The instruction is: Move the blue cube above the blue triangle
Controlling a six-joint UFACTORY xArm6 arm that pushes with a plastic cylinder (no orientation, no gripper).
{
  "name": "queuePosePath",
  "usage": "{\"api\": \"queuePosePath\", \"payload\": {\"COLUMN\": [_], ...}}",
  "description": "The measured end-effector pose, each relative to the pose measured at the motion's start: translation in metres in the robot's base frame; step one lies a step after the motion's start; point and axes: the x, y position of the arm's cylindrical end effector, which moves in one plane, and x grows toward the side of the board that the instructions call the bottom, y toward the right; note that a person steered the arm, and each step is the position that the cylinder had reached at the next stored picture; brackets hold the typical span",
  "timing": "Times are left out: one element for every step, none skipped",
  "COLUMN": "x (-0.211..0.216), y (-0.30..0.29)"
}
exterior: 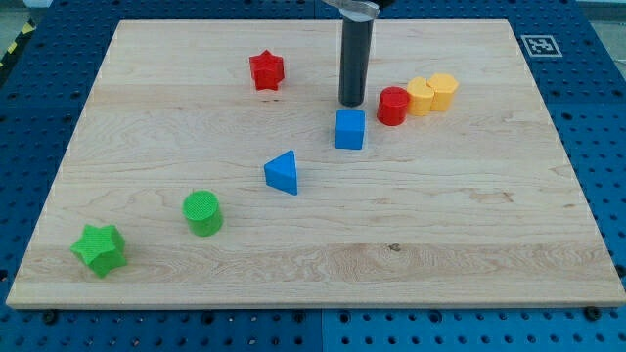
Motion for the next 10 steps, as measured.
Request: {"api": "queuePosePath", "payload": {"x": [0.013,0.032,0.057,0.062,0.062,0.068,0.074,0.073,0.073,0.076], "y": [0.023,0.044,0.044,0.039,0.026,-0.006,-0.038,-0.052,-0.049,-0.016]}}
